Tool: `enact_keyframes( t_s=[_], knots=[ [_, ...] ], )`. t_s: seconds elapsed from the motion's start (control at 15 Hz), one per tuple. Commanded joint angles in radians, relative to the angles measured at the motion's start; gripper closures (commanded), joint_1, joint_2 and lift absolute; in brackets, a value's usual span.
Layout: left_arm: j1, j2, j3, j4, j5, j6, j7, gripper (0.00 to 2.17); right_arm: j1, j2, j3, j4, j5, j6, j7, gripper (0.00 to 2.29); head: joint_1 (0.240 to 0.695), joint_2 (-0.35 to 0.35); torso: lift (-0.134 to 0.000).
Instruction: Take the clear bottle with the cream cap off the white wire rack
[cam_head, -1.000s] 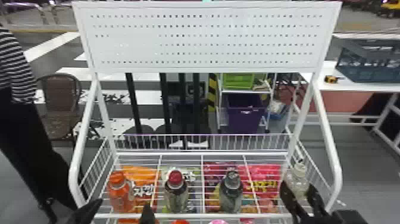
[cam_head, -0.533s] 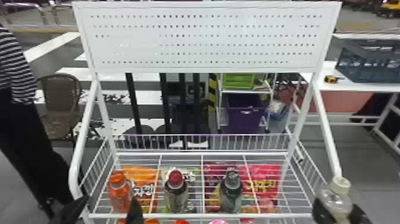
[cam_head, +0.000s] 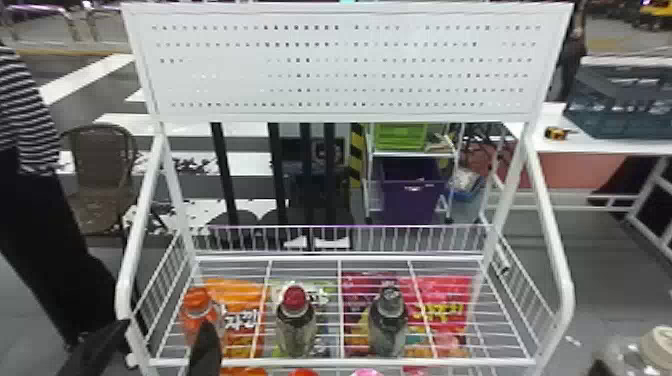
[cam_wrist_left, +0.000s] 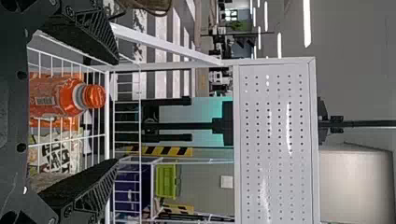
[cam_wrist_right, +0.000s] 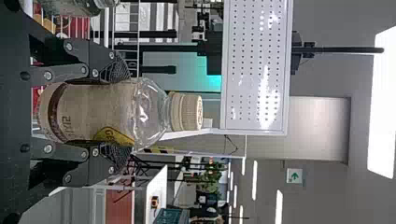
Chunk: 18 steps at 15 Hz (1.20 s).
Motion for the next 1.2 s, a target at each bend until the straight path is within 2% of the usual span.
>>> enact_keyframes(
  t_s=[0.0, 1.13],
  knots=[
    [-0.001, -0.001, -0.001, -0.001, 0.002, 0.001, 0.000, 0.14, 0.008, 0.005, 0.001, -0.011, 0.000, -0.011, 0.000, 1.80, 0.499, 0.000, 0.000],
    [0.019, -0.001, -0.013, -0.030, -0.001, 0.001, 0.000, 0.14, 0.021, -0.001, 0.002, -0.054, 0.006, 0.017, 0.002, 1.80, 0.499, 0.000, 0.000]
  ],
)
